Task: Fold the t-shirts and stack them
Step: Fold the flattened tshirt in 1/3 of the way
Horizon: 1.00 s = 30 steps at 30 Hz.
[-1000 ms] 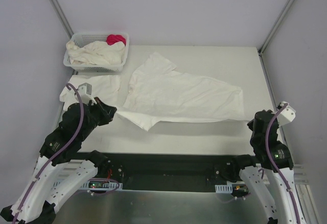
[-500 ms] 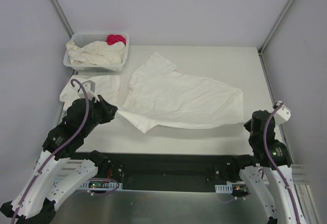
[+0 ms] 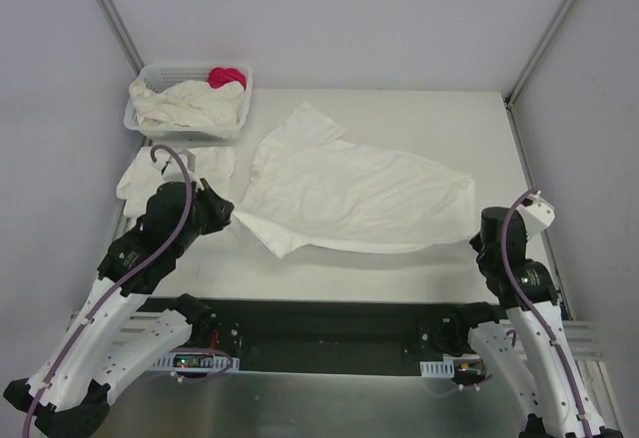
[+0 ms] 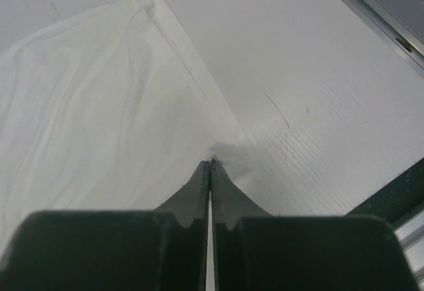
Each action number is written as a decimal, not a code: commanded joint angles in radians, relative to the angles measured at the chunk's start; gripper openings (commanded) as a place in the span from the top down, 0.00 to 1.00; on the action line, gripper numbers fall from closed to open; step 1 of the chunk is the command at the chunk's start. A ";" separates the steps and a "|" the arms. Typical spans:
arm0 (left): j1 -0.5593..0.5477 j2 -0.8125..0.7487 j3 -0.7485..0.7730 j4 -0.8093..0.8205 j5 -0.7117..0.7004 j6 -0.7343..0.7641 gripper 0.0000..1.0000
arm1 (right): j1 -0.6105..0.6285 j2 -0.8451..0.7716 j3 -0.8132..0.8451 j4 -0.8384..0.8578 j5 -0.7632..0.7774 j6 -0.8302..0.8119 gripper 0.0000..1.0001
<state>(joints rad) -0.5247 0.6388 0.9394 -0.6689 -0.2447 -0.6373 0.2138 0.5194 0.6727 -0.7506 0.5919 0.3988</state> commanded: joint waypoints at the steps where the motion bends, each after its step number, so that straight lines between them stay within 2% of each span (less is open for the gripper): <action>1: -0.009 0.045 -0.005 0.055 -0.025 0.036 1.00 | -0.005 0.036 0.016 0.046 0.052 -0.029 0.99; 15: -0.009 0.239 0.070 0.123 -0.076 0.102 1.00 | -0.054 0.195 0.005 0.163 0.037 -0.069 0.99; 30: -0.003 0.392 0.165 0.179 -0.151 0.191 1.00 | -0.109 0.381 0.090 0.246 0.009 -0.091 0.99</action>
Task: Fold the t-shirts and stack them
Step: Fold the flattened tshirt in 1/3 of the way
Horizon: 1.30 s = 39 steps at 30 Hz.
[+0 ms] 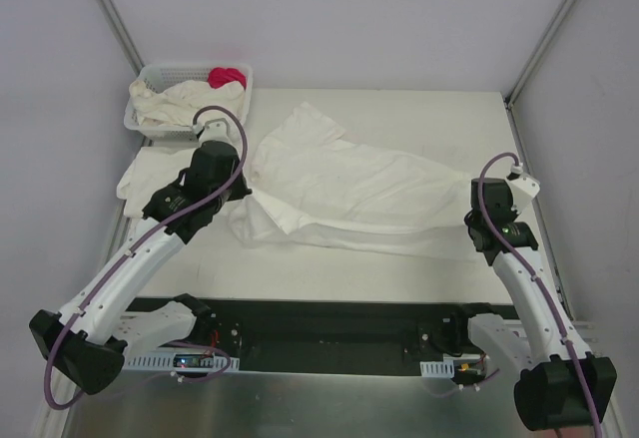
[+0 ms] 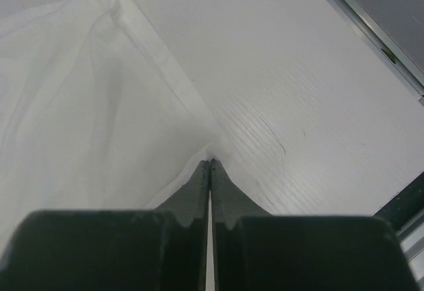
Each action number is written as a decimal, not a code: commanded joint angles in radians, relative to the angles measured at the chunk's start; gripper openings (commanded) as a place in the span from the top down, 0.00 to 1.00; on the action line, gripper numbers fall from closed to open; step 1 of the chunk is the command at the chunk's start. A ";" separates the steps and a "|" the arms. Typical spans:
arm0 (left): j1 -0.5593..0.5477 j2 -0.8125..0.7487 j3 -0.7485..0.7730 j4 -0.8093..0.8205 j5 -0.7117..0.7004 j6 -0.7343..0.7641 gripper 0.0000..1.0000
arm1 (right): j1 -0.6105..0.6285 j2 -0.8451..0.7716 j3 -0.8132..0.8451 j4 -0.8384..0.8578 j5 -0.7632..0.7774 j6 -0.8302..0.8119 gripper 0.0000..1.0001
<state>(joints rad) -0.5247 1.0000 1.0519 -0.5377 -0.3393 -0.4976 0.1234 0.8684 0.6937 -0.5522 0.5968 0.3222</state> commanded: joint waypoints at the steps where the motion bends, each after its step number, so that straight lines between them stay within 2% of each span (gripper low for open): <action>1: 0.000 0.041 0.062 0.053 -0.055 0.054 1.00 | -0.022 0.050 0.075 0.049 0.005 -0.014 0.99; 18: 0.043 0.279 0.157 0.127 -0.009 0.111 1.00 | -0.070 0.207 0.109 0.089 -0.052 0.012 0.99; 39: 0.112 0.468 0.235 0.146 0.077 0.126 1.00 | -0.082 0.414 0.155 0.132 -0.091 0.041 0.99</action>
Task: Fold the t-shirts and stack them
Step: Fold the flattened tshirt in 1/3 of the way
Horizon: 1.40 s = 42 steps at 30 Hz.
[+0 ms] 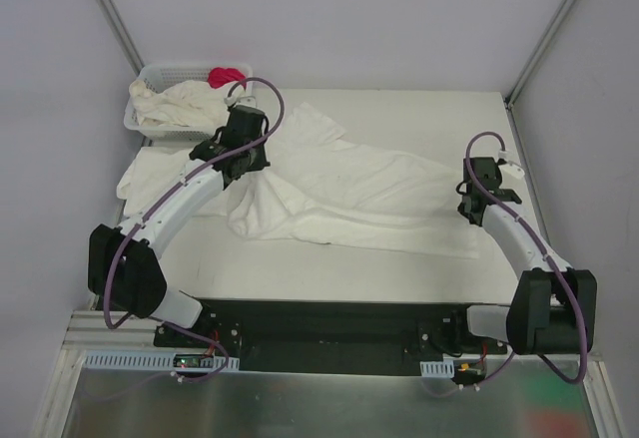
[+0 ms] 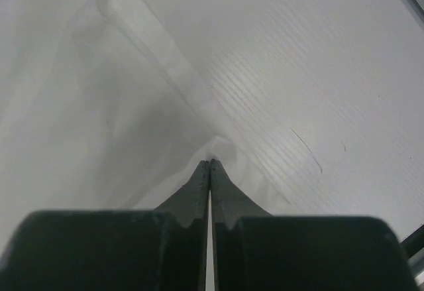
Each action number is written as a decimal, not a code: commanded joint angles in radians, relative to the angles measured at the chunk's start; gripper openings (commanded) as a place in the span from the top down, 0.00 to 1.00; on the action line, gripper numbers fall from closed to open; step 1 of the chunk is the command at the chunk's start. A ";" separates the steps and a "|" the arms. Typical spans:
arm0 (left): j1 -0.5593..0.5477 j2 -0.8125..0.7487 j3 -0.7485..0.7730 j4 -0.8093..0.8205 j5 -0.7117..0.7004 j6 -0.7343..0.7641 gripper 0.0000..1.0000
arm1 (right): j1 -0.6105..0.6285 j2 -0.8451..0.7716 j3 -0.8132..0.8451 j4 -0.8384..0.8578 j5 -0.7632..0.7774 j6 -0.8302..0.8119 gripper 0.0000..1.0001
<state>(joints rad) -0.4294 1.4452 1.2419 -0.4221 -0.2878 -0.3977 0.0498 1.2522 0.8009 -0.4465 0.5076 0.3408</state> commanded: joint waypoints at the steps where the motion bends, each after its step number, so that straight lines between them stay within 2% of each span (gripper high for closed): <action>1: 0.020 0.027 0.047 0.029 0.030 0.025 1.00 | -0.008 0.036 0.049 0.026 -0.001 0.023 0.99; 6: 0.031 0.069 0.056 0.043 0.039 0.030 1.00 | -0.008 0.079 0.066 0.035 -0.006 0.027 0.99; 8: 0.032 0.081 0.053 0.049 0.041 0.030 1.00 | -0.010 0.102 0.078 0.037 -0.004 0.029 0.96; 9: 0.034 0.084 0.054 0.051 0.041 0.028 1.00 | -0.010 0.111 0.087 0.035 0.002 0.029 0.89; 12: 0.034 0.096 0.060 0.052 0.036 0.025 1.00 | -0.008 0.136 0.101 0.037 0.009 0.030 0.84; 23: 0.035 0.046 0.077 0.051 0.027 0.026 1.00 | -0.042 0.168 0.165 0.046 0.046 0.015 0.78; 31: 0.035 0.001 0.050 0.054 0.013 0.033 1.00 | -0.041 0.063 0.107 0.101 -0.093 0.064 0.78; 36: 0.034 0.056 0.036 0.074 0.019 0.030 1.00 | -0.022 -0.029 0.083 0.074 -0.191 0.079 0.78; 37: 0.034 0.072 0.039 0.075 0.024 0.025 0.97 | -0.013 -0.054 0.084 0.063 -0.196 0.082 0.78; 40: 0.035 0.141 0.051 0.086 0.035 0.017 0.74 | -0.004 -0.135 0.084 0.022 -0.189 0.070 0.78; 41: 0.035 0.179 0.065 0.085 0.036 0.017 0.49 | -0.005 -0.154 0.081 0.016 -0.176 0.058 0.77; 42: 0.035 0.201 0.074 0.086 0.035 0.010 0.37 | -0.002 -0.193 0.081 0.008 -0.167 0.052 0.77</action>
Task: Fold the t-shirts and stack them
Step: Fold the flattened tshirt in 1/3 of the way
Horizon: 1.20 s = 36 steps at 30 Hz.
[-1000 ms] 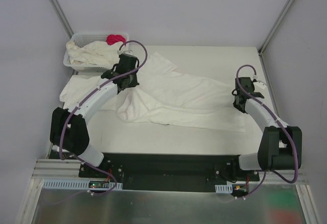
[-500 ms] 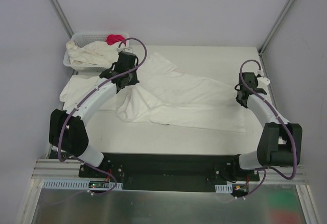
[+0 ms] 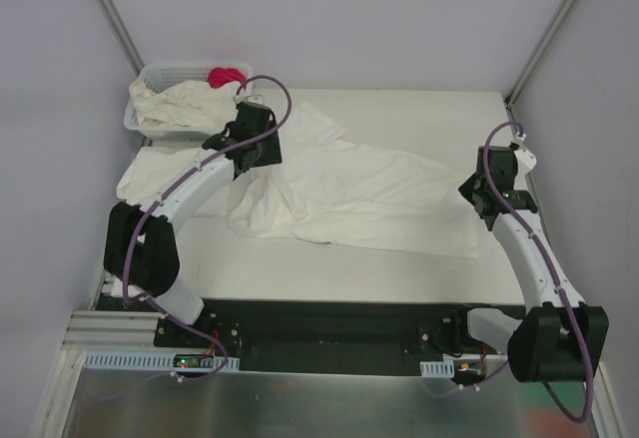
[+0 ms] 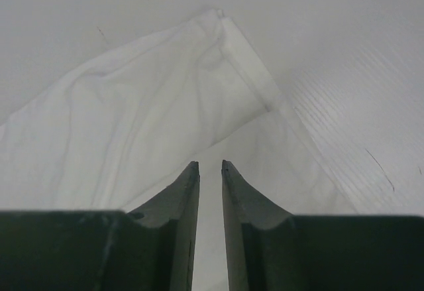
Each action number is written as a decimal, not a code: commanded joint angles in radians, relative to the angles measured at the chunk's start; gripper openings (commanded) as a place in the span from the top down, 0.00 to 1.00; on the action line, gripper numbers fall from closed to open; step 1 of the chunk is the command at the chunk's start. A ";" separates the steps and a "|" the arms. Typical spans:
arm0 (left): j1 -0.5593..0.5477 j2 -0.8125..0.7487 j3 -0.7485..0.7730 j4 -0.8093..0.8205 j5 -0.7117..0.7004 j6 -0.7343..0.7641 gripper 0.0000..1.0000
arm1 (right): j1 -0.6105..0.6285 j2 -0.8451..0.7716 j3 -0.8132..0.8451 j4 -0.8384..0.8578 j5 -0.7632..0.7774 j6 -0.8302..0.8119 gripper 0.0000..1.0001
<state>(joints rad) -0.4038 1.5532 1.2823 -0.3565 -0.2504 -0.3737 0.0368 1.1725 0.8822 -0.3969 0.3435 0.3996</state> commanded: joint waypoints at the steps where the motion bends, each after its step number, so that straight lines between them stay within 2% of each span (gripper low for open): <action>1: 0.010 0.113 0.046 0.024 0.005 -0.013 0.28 | 0.011 -0.129 -0.002 -0.048 0.008 -0.013 0.77; 2: 0.008 0.148 0.073 0.021 0.005 -0.014 0.22 | 0.009 -0.148 -0.002 -0.052 0.024 -0.022 0.76; 3: 0.008 0.162 0.089 0.021 0.000 -0.024 0.13 | 0.009 -0.177 -0.002 -0.065 0.031 -0.028 0.76; 4: 0.008 0.182 0.104 0.021 0.016 -0.025 0.11 | 0.009 -0.194 -0.003 -0.063 0.032 -0.031 0.76; 8: -0.003 0.183 0.161 0.021 0.049 -0.033 0.10 | 0.009 -0.229 -0.008 -0.056 -0.015 -0.057 0.75; 12: -0.023 0.128 0.137 0.021 0.057 -0.041 0.10 | 0.015 -0.211 -0.025 -0.036 -0.121 -0.062 0.75; 16: -0.027 0.009 0.098 0.019 0.080 -0.041 0.10 | 0.110 -0.162 -0.034 0.046 -0.179 -0.103 0.75; 20: -0.046 -0.139 -0.006 0.011 0.080 -0.054 0.10 | 0.244 0.025 0.086 0.041 -0.277 -0.169 0.75; 25: -0.073 -0.287 -0.141 -0.018 0.022 -0.068 0.09 | 0.420 0.182 0.208 0.049 -0.383 -0.143 0.75; 31: -0.119 -0.392 -0.277 -0.021 -0.041 -0.122 0.09 | 0.662 0.379 0.337 0.038 -0.307 -0.163 0.74; 36: -0.144 -0.479 -0.343 -0.024 -0.066 -0.137 0.10 | 0.752 0.533 0.412 0.089 -0.336 -0.159 0.72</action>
<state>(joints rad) -0.5304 1.1690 0.9722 -0.3767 -0.2604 -0.4728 0.7441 1.6199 1.2316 -0.3485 0.0170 0.2523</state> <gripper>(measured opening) 0.905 0.267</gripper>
